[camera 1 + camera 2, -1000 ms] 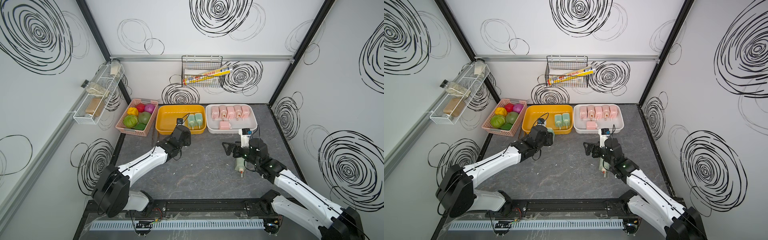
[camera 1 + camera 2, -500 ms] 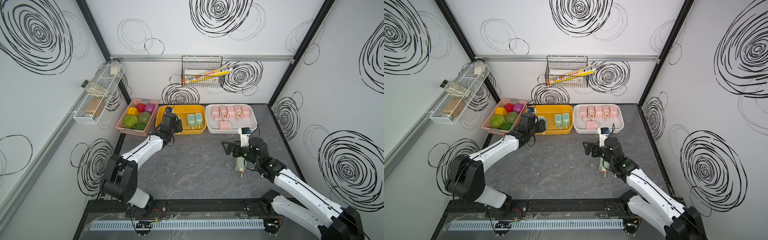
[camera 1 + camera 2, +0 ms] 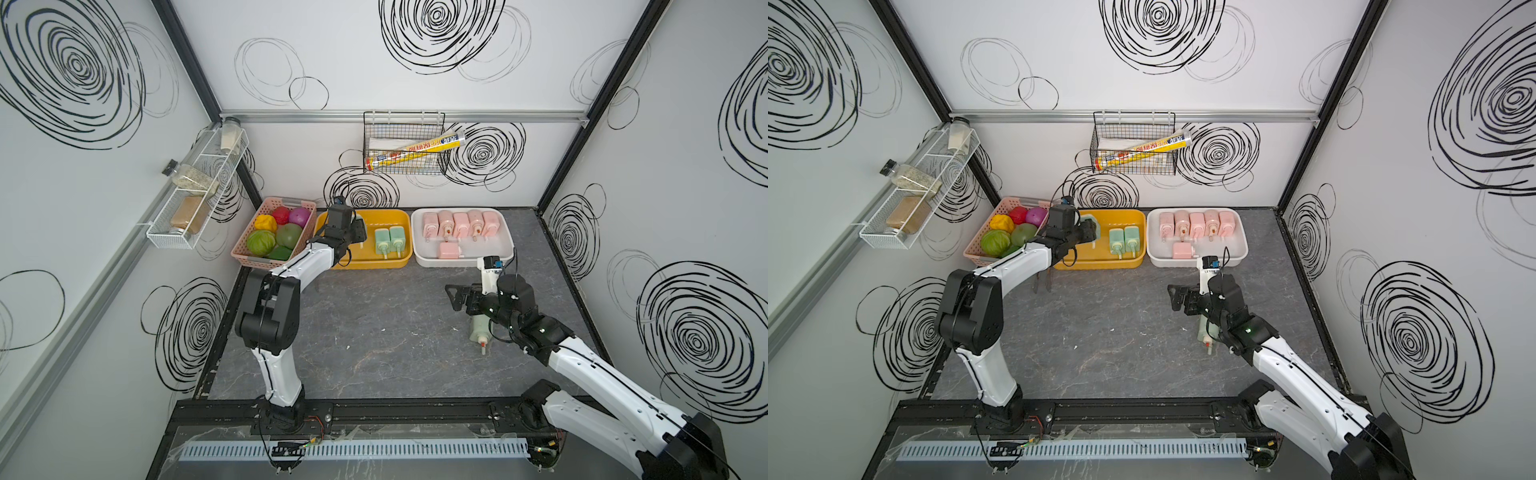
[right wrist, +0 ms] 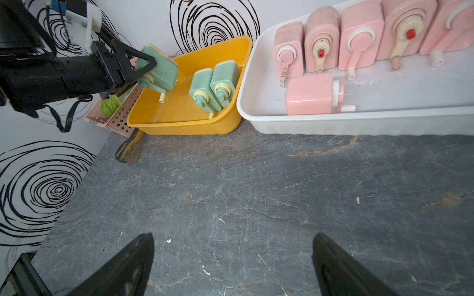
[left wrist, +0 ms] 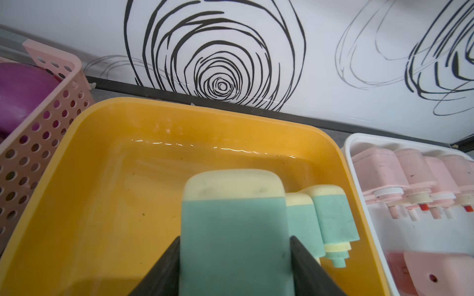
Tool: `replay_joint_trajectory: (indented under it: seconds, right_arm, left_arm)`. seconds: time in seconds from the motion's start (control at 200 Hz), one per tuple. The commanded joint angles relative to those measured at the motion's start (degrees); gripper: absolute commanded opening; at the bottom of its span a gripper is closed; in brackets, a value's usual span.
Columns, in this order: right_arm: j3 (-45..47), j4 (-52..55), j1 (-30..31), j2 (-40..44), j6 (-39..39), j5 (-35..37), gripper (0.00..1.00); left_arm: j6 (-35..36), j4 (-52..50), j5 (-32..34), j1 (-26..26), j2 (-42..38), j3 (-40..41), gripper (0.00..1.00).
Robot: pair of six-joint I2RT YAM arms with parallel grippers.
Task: Place the pencil sharpeners by color into the storage box
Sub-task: Place the pencil sharpener in the storage box.
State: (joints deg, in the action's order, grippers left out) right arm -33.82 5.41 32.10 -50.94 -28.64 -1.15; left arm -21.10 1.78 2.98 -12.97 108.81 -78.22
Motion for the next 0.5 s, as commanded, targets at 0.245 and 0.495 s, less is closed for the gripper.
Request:
replay_joint_trajectory:
  seconds: [0.245, 0.495]
  right_arm:
    - [-2.0, 2.1, -0.2, 0.0, -0.2, 1.5, 1.0]
    - [-2.0, 3.1, -0.2, 0.0, -0.2, 1.8, 1.0]
  left_arm:
    - [-4.7, 3.6, -4.0, 0.4, 7.2, -5.1, 0.0]
    - [-4.9, 3.1, -3.9, 0.2, 10.5, -6.7, 0.1]
